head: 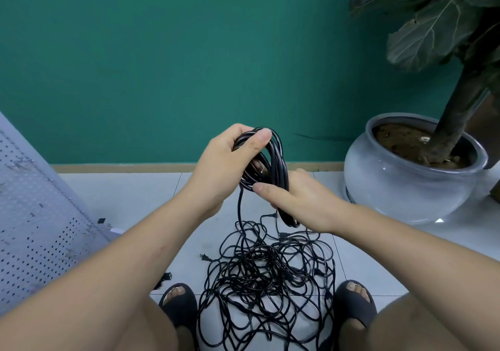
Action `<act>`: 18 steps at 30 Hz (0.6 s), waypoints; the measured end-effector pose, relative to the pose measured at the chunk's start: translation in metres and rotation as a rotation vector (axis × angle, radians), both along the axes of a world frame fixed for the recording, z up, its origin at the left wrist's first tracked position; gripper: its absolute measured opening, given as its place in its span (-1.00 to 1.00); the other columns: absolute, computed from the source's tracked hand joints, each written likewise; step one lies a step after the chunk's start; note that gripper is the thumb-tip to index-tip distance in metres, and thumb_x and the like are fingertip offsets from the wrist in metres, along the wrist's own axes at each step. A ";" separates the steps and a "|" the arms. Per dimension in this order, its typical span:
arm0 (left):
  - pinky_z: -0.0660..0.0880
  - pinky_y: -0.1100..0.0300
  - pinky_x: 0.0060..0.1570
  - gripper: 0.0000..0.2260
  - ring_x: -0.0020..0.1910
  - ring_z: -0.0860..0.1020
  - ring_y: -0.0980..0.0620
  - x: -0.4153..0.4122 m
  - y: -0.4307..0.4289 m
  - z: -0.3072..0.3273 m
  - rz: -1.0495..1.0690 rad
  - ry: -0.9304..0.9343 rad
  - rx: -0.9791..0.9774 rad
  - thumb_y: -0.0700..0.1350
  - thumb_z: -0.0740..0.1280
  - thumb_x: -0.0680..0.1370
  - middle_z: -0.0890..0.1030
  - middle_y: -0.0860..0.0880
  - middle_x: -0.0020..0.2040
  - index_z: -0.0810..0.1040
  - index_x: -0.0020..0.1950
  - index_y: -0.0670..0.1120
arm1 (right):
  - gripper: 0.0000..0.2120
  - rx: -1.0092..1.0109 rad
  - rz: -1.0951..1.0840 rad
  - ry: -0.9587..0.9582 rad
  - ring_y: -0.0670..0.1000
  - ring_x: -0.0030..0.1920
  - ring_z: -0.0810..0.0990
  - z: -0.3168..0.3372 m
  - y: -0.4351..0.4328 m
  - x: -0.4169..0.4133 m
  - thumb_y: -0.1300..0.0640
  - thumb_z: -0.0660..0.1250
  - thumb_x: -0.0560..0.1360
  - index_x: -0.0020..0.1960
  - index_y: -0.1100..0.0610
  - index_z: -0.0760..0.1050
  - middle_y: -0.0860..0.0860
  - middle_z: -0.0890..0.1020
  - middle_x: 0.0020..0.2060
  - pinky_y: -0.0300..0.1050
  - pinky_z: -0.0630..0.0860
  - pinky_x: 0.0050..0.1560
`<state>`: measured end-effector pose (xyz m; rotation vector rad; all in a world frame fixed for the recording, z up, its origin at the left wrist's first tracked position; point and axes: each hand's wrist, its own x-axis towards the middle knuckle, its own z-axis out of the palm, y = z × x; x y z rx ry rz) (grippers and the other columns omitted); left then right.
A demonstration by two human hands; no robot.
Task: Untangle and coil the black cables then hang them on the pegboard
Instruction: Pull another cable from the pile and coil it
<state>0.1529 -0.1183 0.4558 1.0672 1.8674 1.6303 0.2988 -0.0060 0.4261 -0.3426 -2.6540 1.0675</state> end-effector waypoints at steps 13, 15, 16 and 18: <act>0.32 0.30 -0.43 -0.62 -0.41 0.37 0.10 -0.002 0.011 0.030 -0.140 -0.401 0.094 0.03 0.54 0.54 0.48 0.11 -0.37 0.65 0.33 -0.04 | -0.65 -0.216 0.086 -0.078 -0.12 -0.35 0.49 0.010 0.001 -0.031 0.35 0.34 0.49 -0.23 -0.10 0.52 -0.16 0.55 -0.40 -0.15 0.45 -0.25; 0.40 0.28 -0.32 -0.44 -0.27 0.56 0.08 -0.010 0.010 0.034 -0.249 -0.403 0.114 0.00 0.55 0.48 0.55 0.07 -0.29 0.56 0.47 -0.02 | -0.67 -0.270 0.066 -0.060 -0.03 -0.31 0.56 0.011 0.002 -0.034 0.34 0.30 0.49 -0.07 -0.08 0.66 -0.07 0.59 -0.35 -0.13 0.50 -0.27; 0.43 0.27 -0.24 -0.41 -0.18 0.61 0.06 -0.014 0.009 0.034 -0.287 -0.386 0.131 -0.05 0.54 0.49 0.61 0.04 -0.23 0.51 0.51 0.00 | -0.73 -0.311 0.052 -0.054 0.04 -0.30 0.56 0.013 0.003 -0.034 0.32 0.29 0.48 0.01 0.04 0.66 0.02 0.57 -0.33 -0.10 0.50 -0.29; 0.46 0.24 -0.14 -0.45 -0.06 0.59 0.00 -0.018 0.011 0.031 -0.317 -0.353 0.169 -0.14 0.50 0.58 0.66 -0.01 -0.14 0.46 0.55 0.06 | -0.82 -0.353 0.026 -0.046 0.08 -0.30 0.55 0.015 0.007 -0.035 0.24 0.29 0.44 0.00 0.17 0.62 0.08 0.53 -0.31 -0.08 0.48 -0.31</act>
